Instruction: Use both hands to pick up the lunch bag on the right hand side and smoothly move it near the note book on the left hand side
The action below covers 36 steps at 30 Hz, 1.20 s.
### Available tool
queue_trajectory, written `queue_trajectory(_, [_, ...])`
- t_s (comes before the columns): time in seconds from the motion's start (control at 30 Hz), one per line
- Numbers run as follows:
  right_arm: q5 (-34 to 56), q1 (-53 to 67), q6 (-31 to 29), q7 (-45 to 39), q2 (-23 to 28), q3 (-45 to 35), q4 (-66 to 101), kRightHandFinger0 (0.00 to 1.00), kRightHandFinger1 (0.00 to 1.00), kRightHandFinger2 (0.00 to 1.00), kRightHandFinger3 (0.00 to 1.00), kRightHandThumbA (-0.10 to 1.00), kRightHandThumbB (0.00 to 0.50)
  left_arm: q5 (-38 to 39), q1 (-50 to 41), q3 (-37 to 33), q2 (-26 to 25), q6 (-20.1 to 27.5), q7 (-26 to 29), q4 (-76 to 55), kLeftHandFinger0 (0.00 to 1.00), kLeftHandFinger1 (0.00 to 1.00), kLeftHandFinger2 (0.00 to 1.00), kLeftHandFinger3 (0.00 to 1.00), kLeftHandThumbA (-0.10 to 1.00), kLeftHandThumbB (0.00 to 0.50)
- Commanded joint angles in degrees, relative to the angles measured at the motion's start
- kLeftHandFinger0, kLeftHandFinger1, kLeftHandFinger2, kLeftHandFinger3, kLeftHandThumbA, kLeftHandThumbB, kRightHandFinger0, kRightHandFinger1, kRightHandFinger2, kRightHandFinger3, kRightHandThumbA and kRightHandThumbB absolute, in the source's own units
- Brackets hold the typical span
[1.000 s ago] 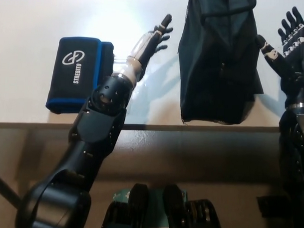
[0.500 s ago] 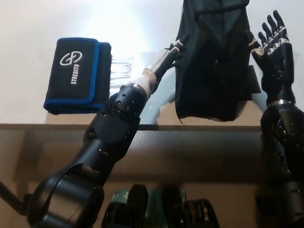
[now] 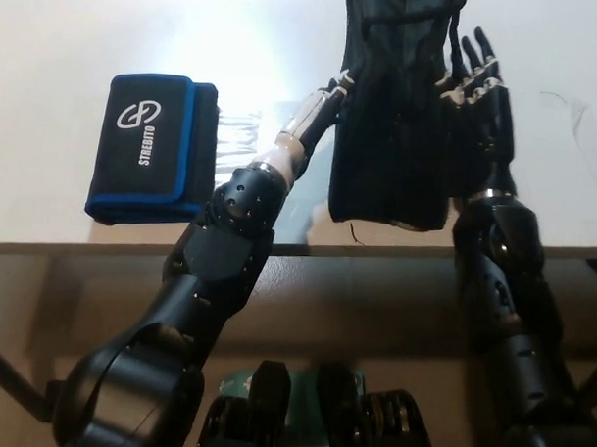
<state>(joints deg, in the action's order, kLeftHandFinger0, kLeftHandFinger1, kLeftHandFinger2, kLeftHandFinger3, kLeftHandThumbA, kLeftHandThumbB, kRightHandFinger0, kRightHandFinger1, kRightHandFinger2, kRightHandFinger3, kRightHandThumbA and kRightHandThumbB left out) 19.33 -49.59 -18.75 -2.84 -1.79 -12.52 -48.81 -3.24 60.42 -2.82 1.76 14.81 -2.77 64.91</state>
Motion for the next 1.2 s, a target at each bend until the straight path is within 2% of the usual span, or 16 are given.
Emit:
queue_trajectory(0.0, [1.5, -4.0, -1.1, -2.2, -2.0, -0.1, -2.1, 1.0, 1.0, 1.0, 1.0, 1.0, 0.185, 1.7, -0.1, 1.1, -1.2, 2.0, -1.1, -5.4, 1.0, 1.0, 1.0, 1.0, 1.0, 0.435])
queue_trajectory(0.03, [1.5, -4.3, -1.4, -2.3, -2.3, -0.1, -2.8, 1.0, 1.0, 1.0, 1.0, 1.0, 0.192, 1.9, -0.8, 1.3, -1.5, 2.1, -1.4, -6.5, 1.0, 1.0, 1.0, 1.0, 1.0, 0.45])
queue_trajectory(0.1, [0.8, -4.8, -1.9, -3.3, -2.3, 0.7, -4.1, 1.0, 1.0, 1.0, 1.0, 1.0, 0.193, 3.6, -2.1, 2.5, -1.9, 0.7, -2.6, -9.4, 1.0, 1.0, 1.0, 1.0, 1.0, 0.406])
queue_trajectory(0.17, [0.3, -5.2, -2.5, -2.9, -2.7, 0.9, -4.9, 1.0, 1.0, 1.0, 1.0, 1.0, 0.188, 2.6, -3.4, 2.2, -2.6, -0.3, -1.9, -11.9, 1.0, 1.0, 1.0, 1.0, 1.0, 0.411])
queue_trajectory(0.27, [0.3, -5.6, -1.9, -2.6, -3.6, 1.1, -4.5, 1.0, 1.0, 1.0, 1.0, 1.0, 0.17, 1.7, -5.9, 2.2, -3.9, -1.8, -1.0, -17.5, 1.0, 1.0, 1.0, 1.0, 1.0, 0.349])
queue_trajectory(0.33, [0.0, -6.1, -2.0, -2.5, -3.9, 1.3, -4.9, 1.0, 1.0, 1.0, 1.0, 1.0, 0.162, 1.3, -7.1, 2.3, -4.7, -2.3, -0.5, -20.5, 1.0, 1.0, 1.0, 1.0, 1.0, 0.356])
queue_trajectory(0.4, [-0.1, -6.5, -2.6, -2.7, -3.8, 1.4, -5.8, 1.0, 1.0, 1.0, 1.0, 1.0, 0.173, 1.0, -7.7, 2.3, -5.3, -1.9, -0.1, -22.1, 1.0, 1.0, 1.0, 1.0, 1.0, 0.33])
queue_trajectory(0.43, [0.0, -6.5, -2.5, -2.8, -4.0, 1.5, -5.8, 1.0, 1.0, 1.0, 1.0, 1.0, 0.171, 0.7, -8.4, 2.2, -5.6, -2.3, 0.1, -23.9, 1.0, 1.0, 1.0, 1.0, 1.0, 0.361])
queue_trajectory(0.47, [-0.1, -6.6, -2.5, -2.7, -4.1, 1.6, -5.7, 1.0, 1.0, 1.0, 1.0, 1.0, 0.17, 0.7, -8.8, 2.2, -5.8, -2.8, -0.1, -25.2, 1.0, 1.0, 1.0, 1.0, 1.0, 0.369])
queue_trajectory(0.53, [0.1, -6.7, -2.0, -3.0, -4.4, 1.7, -5.8, 1.0, 1.0, 1.0, 1.0, 1.0, 0.176, 1.5, -10.6, 2.5, -6.2, -3.7, -0.7, -29.0, 1.0, 1.0, 1.0, 1.0, 1.0, 0.339])
queue_trajectory(0.67, [-0.2, -6.9, -1.8, -3.1, -4.9, 2.2, -5.9, 1.0, 1.0, 1.0, 1.0, 1.0, 0.171, 1.3, -13.5, 2.6, -6.3, -5.1, -0.2, -35.0, 1.0, 1.0, 1.0, 1.0, 1.0, 0.367])
queue_trajectory(0.8, [-1.2, -7.3, -1.8, -3.2, -5.1, 3.2, -6.5, 1.0, 1.0, 1.0, 1.0, 1.0, 0.17, 2.9, -16.2, 3.3, -6.2, -7.2, -1.0, -40.9, 1.0, 1.0, 1.0, 1.0, 1.0, 0.347])
queue_trajectory(0.87, [-1.9, -7.6, -2.2, -2.9, -5.5, 3.7, -7.2, 1.0, 1.0, 1.0, 1.0, 1.0, 0.189, 4.4, -17.8, 3.9, -6.0, -9.0, -1.7, -44.3, 1.0, 1.0, 1.0, 1.0, 1.0, 0.364])
queue_trajectory(1.03, [-2.0, -8.8, -3.8, -3.7, -6.2, 4.4, -9.4, 1.0, 1.0, 1.0, 1.0, 1.0, 0.192, 4.8, -19.5, 4.6, -5.9, -10.1, -1.7, -47.8, 1.0, 1.0, 1.0, 1.0, 1.0, 0.335])
queue_trajectory(1.1, [-2.5, -9.4, -4.0, -3.6, -6.5, 4.9, -10.1, 1.0, 1.0, 1.0, 1.0, 1.0, 0.201, 5.1, -19.9, 4.9, -5.8, -10.6, -1.5, -48.8, 1.0, 1.0, 1.0, 1.0, 1.0, 0.297])
queue_trajectory(1.17, [-2.2, -9.9, -4.0, -3.9, -7.1, 5.1, -10.8, 1.0, 1.0, 1.0, 1.0, 1.0, 0.198, 5.4, -20.4, 5.2, -5.6, -10.9, -1.0, -49.7, 1.0, 1.0, 1.0, 1.0, 1.0, 0.285])
